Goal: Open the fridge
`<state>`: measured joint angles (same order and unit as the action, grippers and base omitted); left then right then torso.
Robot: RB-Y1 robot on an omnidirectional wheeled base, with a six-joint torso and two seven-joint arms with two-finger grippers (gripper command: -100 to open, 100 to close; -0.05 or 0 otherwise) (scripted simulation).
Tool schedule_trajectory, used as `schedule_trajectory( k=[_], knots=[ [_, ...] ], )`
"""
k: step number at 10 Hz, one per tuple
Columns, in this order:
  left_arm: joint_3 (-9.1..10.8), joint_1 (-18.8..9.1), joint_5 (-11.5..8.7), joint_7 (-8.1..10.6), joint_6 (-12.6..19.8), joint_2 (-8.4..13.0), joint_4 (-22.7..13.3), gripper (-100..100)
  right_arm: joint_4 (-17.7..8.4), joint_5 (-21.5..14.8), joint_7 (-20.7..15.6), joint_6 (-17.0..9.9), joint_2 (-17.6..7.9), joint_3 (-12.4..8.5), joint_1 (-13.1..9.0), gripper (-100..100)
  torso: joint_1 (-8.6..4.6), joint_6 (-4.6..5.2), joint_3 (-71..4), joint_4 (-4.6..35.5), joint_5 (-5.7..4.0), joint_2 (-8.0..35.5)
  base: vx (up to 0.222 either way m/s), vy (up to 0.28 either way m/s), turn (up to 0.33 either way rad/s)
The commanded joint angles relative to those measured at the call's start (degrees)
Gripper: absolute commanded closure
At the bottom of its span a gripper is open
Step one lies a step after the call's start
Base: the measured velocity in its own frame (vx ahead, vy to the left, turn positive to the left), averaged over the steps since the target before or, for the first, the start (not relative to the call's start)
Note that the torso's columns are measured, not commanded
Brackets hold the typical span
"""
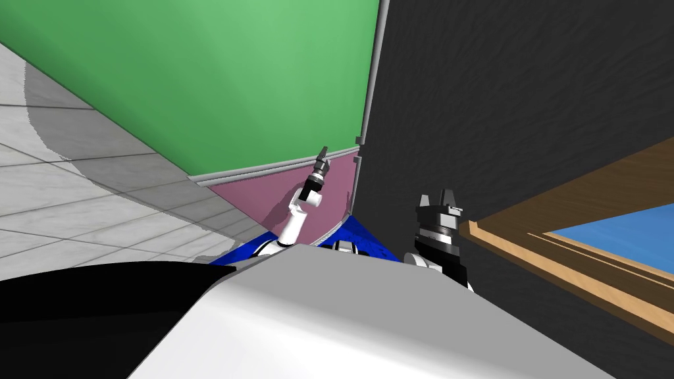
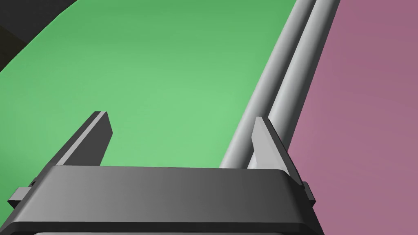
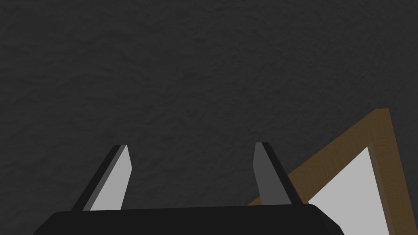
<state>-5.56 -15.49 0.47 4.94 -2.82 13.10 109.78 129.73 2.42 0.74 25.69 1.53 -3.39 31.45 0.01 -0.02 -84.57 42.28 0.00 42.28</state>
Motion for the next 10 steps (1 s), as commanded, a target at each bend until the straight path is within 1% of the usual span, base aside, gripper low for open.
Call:
schedule_trajectory(
  k=[1,2,3,4,5,6,7,8,9,10],
  knots=[
    [-0.96,-4.39,0.08,-0.53,2.82,0.15,-2.65,-100,0.0,0.0,0.0,0.0,0.0,0.0,0.0,0,-0.01,0.02,0.01,0.01,0.0,0.01,0.02,-0.034,-0.024],
    [-1.72,-6.35,0.11,-0.97,5.2,0.44,-4.79,-100,0.0,0.0,0.0,0.0,0.0,0.0,0.0,0,0.02,0.01,0.02,0.01,0.01,0.03,0.023,-0.043,-0.041],
    [-1.72,-8.3,0.11,-0.97,5.2,0.44,-4.97,-100,0.0,0.0,0.0,0.0,0.0,0.0,0.0,0,-0.01,0.02,0.01,0.0,0.0,0.01,0.019,-0.034,-0.02],
    [-2.43,-10.06,0.19,-1.47,7.53,0.69,-7.3,-100,0.0,0.0,0.0,0.0,0.0,0.0,0.0,0,0.01,0.01,0.02,0.01,0.0,0.03,0.026,-0.039,-0.039],
    [-2.43,-11.8,0.19,-1.47,7.53,0.69,-7.33,-100,0.0,0.0,0.0,0.0,0.0,0.0,0.0,0,-0.02,0.02,0.0,0.0,0.0,-0.01,0.02,-0.032,-0.02],
    [-2.43,-12.24,0.19,-1.47,7.53,0.69,-7.33,-100,0.0,0.0,0.0,0.0,0.0,0.0,0.0,0,0.02,0.0,0.01,0.01,0.0,0.01,0.006,-0.012,0.003],
    [-3.11,-14.56,0.32,-2.03,9.81,0.92,-9.74,-100,0.0,0.0,0.0,0.0,0.0,0.0,0.0,0,0.08,0.0,0.04,0.02,0.02,0.06,0.014,-0.024,-0.042],
    [-3.11,-15.73,0.32,-2.03,9.81,0.92,-9.74,-100,0.0,0.0,0.0,0.0,0.0,0.0,0.0,0,0.0,0.03,0.01,0.0,0.01,0.01,0.015,-0.022,-0.021],
    [-3.74,-17.91,0.5,-2.66,12.01,1.12,-12.19,-100,0.0,0.0,0.0,0.0,0.0,0.0,0.0,0,-0.01,0.01,0.0,0.0,0.0,0.0,0.016,-0.028,-0.034],
    [-3.74,-19.12,0.5,-2.66,12.01,1.12,-12.19,-100,0.0,0.0,0.0,0.0,0.0,0.0,0.0,0,-0.04,0.02,0.0,0.0,-0.01,-0.01,0.013,-0.028,-0.018]
  ],
)
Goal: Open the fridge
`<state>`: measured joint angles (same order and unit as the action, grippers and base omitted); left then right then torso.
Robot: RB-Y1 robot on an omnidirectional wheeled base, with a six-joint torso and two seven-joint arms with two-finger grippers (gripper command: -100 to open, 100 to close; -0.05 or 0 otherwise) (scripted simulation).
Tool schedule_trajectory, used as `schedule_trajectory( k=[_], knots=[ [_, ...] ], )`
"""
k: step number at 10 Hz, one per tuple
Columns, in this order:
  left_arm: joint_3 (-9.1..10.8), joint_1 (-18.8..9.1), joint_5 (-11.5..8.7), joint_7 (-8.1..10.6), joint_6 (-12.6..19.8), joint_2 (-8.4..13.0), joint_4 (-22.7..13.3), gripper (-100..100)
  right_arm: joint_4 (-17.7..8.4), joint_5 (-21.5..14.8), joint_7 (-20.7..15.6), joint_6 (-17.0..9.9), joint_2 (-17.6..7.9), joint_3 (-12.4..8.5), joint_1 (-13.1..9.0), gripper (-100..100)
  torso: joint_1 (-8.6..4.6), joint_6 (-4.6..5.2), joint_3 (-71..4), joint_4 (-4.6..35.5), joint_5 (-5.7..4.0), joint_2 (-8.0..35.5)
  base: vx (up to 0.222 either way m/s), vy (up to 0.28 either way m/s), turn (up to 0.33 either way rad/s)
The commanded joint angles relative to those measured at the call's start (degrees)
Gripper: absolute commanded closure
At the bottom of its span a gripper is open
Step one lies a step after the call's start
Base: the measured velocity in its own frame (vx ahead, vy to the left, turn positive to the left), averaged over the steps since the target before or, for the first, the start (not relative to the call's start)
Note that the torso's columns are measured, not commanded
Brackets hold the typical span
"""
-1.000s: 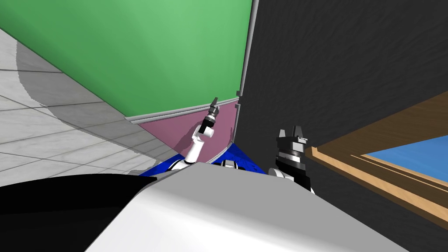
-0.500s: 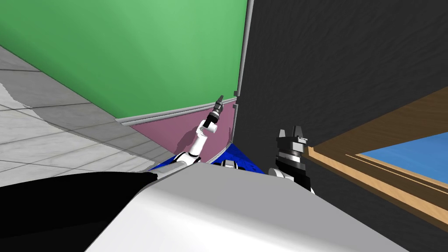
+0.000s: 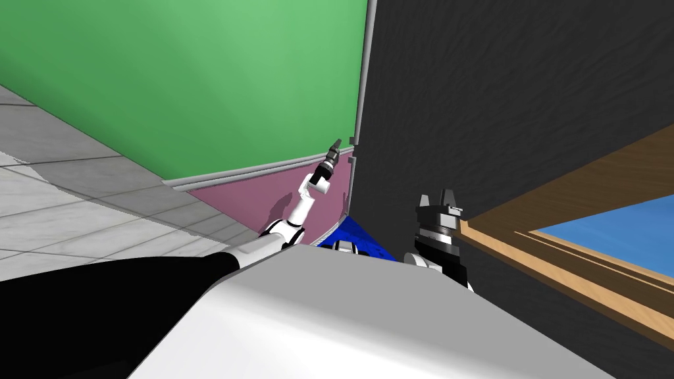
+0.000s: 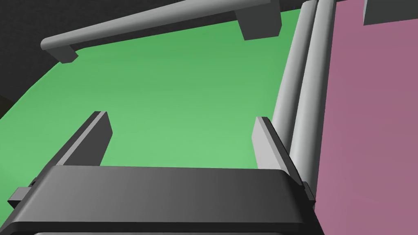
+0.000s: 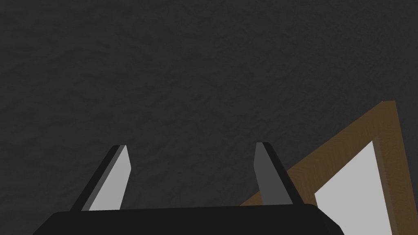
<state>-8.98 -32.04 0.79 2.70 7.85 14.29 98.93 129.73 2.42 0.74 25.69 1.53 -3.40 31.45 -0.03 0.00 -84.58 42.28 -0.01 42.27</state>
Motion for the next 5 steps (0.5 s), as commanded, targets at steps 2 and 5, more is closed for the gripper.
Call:
schedule_trajectory(
  k=[2,5],
  knots=[
    [-0.91,-5.84,0.4,-1.12,3.48,0.14,-3.82,-100,0.0,0.0,0.0,0.0,0.0,0.0,0.0,0,0.02,0.0,-0.01,-0.01,0.0,-0.02,0.023,-0.026,-0.029],
    [-1.94,-10.9,1.0,-2.67,7.51,0.54,-8.43,-100,0.0,0.0,0.0,0.0,0.0,0.0,0.0,0,0.05,-0.01,0.02,0.01,0.01,0.03,0.019,-0.023,-0.026]
  ],
)
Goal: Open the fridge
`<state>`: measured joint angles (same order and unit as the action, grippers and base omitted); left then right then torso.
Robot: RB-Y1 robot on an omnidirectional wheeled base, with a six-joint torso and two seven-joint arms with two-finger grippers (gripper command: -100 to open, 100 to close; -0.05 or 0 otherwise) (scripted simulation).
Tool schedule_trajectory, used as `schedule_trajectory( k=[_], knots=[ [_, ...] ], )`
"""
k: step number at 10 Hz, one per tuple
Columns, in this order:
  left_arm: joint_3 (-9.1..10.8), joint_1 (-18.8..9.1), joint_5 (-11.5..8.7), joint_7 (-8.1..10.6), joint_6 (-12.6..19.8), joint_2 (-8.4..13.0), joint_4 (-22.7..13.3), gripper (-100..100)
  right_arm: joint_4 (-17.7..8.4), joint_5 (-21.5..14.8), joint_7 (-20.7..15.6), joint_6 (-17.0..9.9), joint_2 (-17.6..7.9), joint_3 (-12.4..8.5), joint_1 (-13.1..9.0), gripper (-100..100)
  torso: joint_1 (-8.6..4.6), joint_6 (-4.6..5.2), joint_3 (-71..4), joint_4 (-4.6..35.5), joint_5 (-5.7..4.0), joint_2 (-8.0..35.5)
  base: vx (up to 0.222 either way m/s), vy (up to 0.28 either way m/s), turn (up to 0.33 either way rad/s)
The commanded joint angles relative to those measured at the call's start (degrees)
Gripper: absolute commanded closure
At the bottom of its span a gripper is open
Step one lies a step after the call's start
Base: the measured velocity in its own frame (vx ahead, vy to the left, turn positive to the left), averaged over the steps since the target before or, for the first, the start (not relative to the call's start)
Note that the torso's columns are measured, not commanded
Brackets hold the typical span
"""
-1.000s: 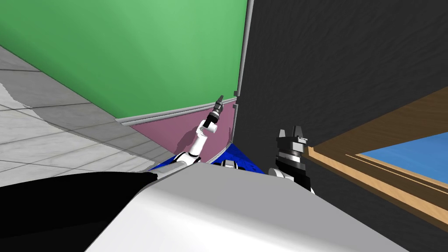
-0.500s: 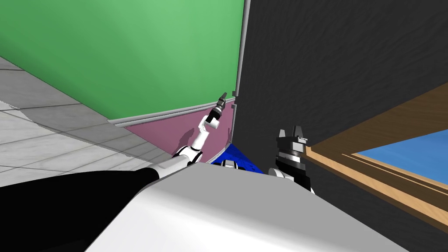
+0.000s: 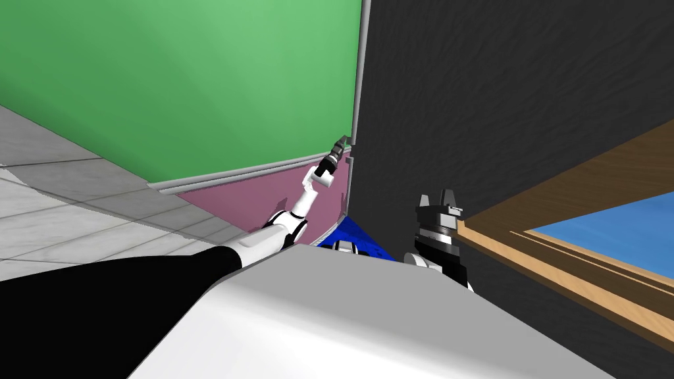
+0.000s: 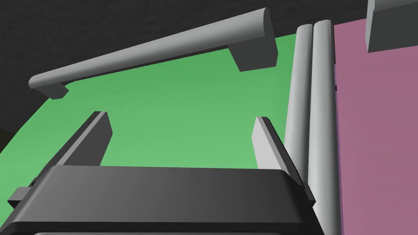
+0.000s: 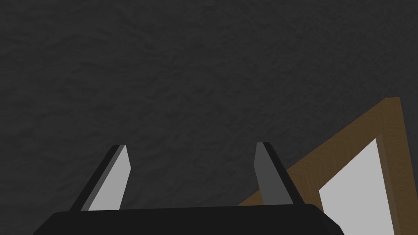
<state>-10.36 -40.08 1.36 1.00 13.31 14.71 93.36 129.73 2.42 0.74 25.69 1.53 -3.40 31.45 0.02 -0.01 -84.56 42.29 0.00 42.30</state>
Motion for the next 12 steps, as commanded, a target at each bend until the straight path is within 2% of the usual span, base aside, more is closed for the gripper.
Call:
schedule_trajectory(
  k=[1,2,3,6,7,8,9,10,11,12],
  knots=[
    [-0.56,-4.0,0.44,-0.97,2.05,0.12,-3.28,-100,0.0,0.0,0.0,0.0,0.0,0.0,0.0,0,-0.01,0.01,-0.01,-0.01,0.0,-0.01,0.012,-0.016,-0.02],
    [-1.0,-6.02,0.8,-1.82,3.94,0.3,-5.37,-100,0.0,0.0,0.0,0.0,0.0,0.0,0.0,0,0.01,-0.01,0.01,0.0,0.0,0.01,0.019,-0.018,-0.032],
    [-1.0,-6.92,0.8,-1.82,3.94,0.3,-5.81,-100,0.0,0.0,0.0,0.0,0.0,0.0,0.0,0,-0.02,0.01,-0.01,-0.01,0.0,-0.02,0.014,-0.014,-0.016],
    [-1.74,-11.75,1.65,-3.67,7.48,0.64,-10.21,-100,0.0,0.0,0.0,0.0,0.0,0.0,0.0,0,-0.02,0.0,0.0,0.0,0.0,-0.01,0.011,-0.017,-0.024],
    [-1.74,-12.36,1.65,-3.67,7.48,0.64,-10.84,-100,0.0,0.0,0.0,0.0,0.0,0.0,0.0,0,-0.02,0.01,-0.01,0.0,0.0,-0.02,0.01,-0.012,-0.016],
    [-2.05,-14.61,2.13,-4.64,9.12,0.8,-12.92,-100,0.0,0.0,0.0,0.0,0.0,0.0,0.0,0,0.0,0.0,-0.01,-0.01,0.0,-0.01,0.013,-0.013,-0.025],
    [-2.05,-14.9,2.13,-4.64,9.12,0.8,-13.3,-100,0.0,0.0,0.0,0.0,0.0,0.0,0.0,0,-0.01,0.01,-0.02,-0.01,0.0,-0.03,0.011,-0.011,-0.017],
    [-2.32,-17.04,2.62,-5.63,10.68,0.97,-15.29,-100,0.0,0.0,0.0,0.0,0.0,0.0,0.0,0,-0.01,0.0,-0.01,-0.01,0.0,-0.01,0.012,-0.013,-0.028],
    [-2.32,-17.32,2.62,-5.63,10.68,0.97,-15.71,-100,0.0,0.0,0.0,0.0,0.0,0.0,0.0,0,-0.03,0.01,-0.01,0.0,-0.01,-0.02,0.009,-0.011,-0.012],
    [-2.56,-19.62,3.13,-6.62,12.17,1.12,-17.81,-100,0.0,0.0,0.0,0.0,0.0,0.0,0.0,0,-0.01,0.0,0.0,-0.01,0.0,-0.01,0.008,-0.012,-0.021]
  ],
)
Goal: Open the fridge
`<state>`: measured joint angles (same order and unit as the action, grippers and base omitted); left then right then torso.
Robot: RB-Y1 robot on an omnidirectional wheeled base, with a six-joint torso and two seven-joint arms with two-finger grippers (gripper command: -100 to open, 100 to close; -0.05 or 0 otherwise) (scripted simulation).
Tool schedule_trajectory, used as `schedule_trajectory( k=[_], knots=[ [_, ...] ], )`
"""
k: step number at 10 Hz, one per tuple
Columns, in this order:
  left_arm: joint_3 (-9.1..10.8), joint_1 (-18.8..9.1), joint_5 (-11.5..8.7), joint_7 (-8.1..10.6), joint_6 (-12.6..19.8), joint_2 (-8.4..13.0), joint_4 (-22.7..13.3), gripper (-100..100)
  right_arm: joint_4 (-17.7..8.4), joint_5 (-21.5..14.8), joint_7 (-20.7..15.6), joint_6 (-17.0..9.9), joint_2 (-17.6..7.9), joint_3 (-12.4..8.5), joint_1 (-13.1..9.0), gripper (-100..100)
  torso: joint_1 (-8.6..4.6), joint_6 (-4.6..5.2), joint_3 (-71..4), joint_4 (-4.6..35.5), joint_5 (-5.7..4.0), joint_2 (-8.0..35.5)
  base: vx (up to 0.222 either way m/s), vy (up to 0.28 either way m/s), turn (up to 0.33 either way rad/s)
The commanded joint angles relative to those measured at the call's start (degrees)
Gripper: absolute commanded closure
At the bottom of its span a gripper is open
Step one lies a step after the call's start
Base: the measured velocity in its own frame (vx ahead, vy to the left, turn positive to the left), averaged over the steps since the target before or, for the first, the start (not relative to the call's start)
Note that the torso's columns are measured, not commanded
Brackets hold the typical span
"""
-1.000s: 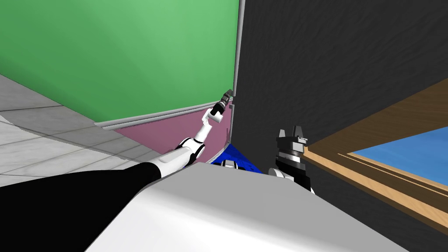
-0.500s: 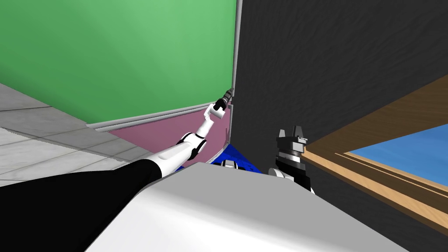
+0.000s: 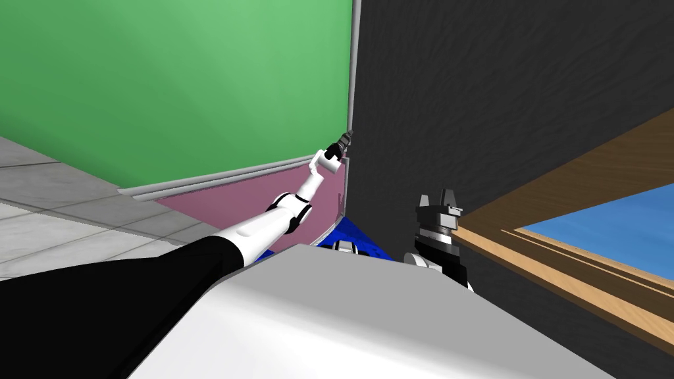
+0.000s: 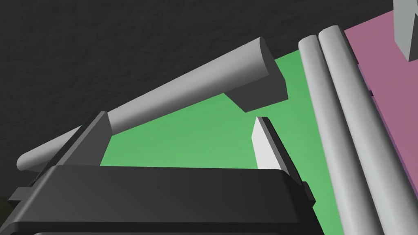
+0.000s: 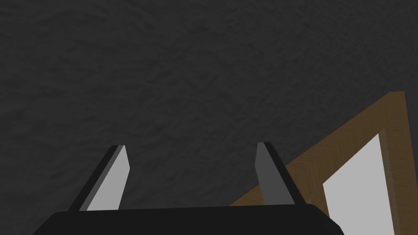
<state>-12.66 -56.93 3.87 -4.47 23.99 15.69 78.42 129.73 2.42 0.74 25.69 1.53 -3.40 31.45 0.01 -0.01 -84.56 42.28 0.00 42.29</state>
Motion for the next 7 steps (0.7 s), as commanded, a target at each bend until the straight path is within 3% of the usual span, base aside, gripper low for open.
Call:
schedule_trajectory(
  k=[1,2,7],
  knots=[
    [-0.48,-4.43,1.13,-2.14,2.89,0.31,-4.41,-100,0.0,0.0,0.0,0.0,0.0,0.0,0.0,0,-0.01,0.01,0.0,0.01,0.0,0.0,0.012,-0.012,-0.033],
    [-0.48,-4.96,1.13,-2.14,2.89,0.31,-5.38,-100,0.0,0.0,0.0,0.0,0.0,0.0,0.0,0,-0.02,0.01,-0.01,0.0,-0.01,-0.02,0.01,-0.009,-0.016],
    [-1.37,-14.16,3.42,-6.5,8.77,1.38,-14.82,-100,0.0,0.0,0.0,0.0,0.0,0.0,0.0,0,-0.01,0.0,-0.01,0.0,0.0,-0.01,0.011,-0.014,-0.027]
  ],
)
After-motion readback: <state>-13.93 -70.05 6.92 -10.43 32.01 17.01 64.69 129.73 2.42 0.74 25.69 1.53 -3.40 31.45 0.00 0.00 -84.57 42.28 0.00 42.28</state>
